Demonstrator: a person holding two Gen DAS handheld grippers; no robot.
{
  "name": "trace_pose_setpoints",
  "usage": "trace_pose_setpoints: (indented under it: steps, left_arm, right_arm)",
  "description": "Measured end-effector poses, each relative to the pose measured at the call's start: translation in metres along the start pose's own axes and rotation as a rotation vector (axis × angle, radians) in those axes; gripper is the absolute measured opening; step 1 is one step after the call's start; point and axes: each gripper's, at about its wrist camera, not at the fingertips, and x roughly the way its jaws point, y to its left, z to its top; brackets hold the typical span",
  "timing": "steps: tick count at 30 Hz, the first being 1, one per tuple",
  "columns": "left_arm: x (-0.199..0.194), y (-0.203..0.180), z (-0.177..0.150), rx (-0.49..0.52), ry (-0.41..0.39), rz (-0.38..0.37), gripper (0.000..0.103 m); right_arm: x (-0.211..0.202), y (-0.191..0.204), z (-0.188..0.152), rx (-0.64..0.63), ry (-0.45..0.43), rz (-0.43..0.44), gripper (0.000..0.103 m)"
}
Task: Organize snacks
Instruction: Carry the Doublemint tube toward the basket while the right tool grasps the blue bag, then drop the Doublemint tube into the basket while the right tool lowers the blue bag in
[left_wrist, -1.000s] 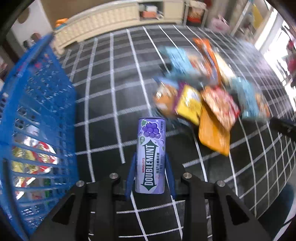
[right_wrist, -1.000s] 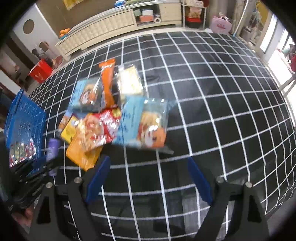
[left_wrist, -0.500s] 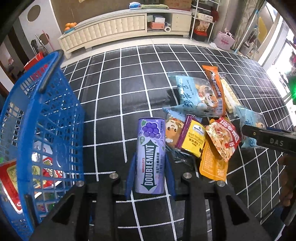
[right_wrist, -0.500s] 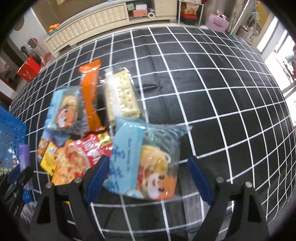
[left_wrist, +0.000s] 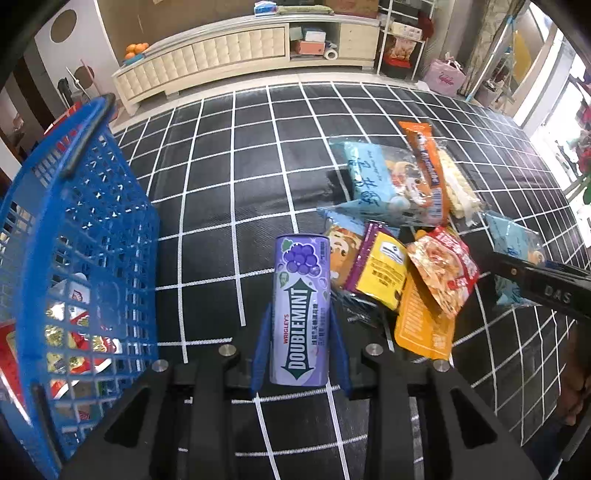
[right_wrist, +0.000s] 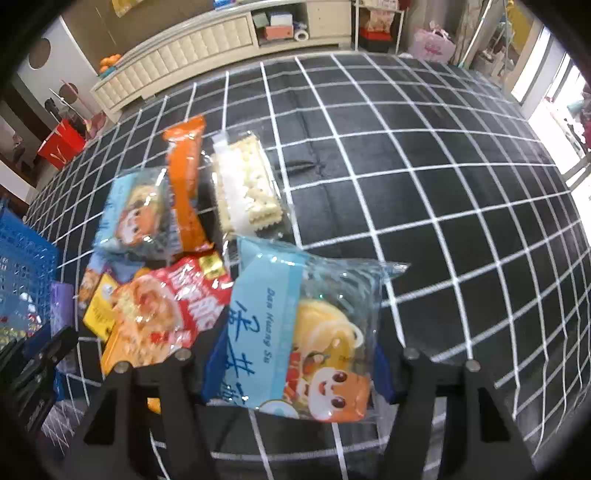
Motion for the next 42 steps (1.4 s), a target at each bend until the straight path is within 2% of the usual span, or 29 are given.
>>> trace_pose_setpoints:
  steps: [12,16,22,31,42]
  left_arm:
    - [-0.067,0.001,-0.020,0.068,-0.068,-0.048,0.029]
    - [-0.091,0.009,-0.028,0.072,-0.069,-0.088,0.029]
    - [-0.122,0.022,-0.042,0.103,-0.092,-0.095,0.029]
    - [-0.159,0.070,-0.059,0.081,-0.125,-0.074,0.029]
    - [-0.161,0.137,-0.056,0.022,-0.083,-0.049,0.029]
  right_arm:
    - [-0.096,0.045,-0.036,-0.106,-0.116,0.096,0.068]
    - [-0.110,0.071,-0.041,-0.132,-0.120,0.140,0.068]
    - [-0.135,0.105,-0.057,-0.200,-0.153,0.170,0.068]
    - [-0.157,0.170,-0.063,-0.314,-0.189,0.225,0.068]
    - [-0.143,0.234,-0.058,-0.388,-0.153,0.273,0.068]
